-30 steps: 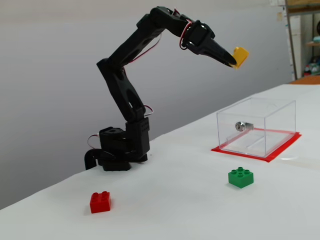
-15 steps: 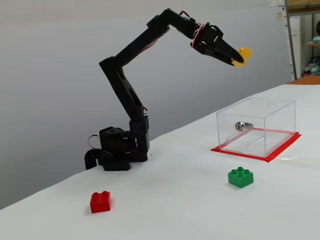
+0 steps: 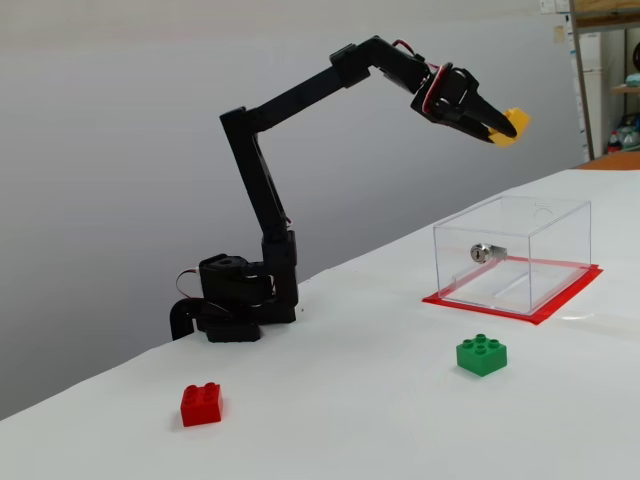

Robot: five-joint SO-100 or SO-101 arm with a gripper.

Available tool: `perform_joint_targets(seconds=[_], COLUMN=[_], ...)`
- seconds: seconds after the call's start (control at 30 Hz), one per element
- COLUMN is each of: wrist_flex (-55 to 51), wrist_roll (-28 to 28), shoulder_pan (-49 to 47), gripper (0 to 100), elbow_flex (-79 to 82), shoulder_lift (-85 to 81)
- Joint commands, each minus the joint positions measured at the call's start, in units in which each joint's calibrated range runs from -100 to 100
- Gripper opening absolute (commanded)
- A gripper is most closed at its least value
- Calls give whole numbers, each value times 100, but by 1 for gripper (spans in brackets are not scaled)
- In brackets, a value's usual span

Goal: Pick the yellow lego brick and place it into the transparent box

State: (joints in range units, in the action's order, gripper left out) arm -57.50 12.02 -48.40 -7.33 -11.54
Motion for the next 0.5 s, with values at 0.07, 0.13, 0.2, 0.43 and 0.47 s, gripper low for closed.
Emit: perform_joint_targets(seconds=[0.07,0.13,0.2,0.43,0.47], wrist_flex=[241,267,267,267,267], wrist_roll=[9,9,9,4,4], shoulder_pan=[-236,-325,-399,-495,-502], gripper=[13,13,13,13,13], elbow_flex=[-99,-90,-90,-90,-81], shoulder_lift=[115,166,217,293,302])
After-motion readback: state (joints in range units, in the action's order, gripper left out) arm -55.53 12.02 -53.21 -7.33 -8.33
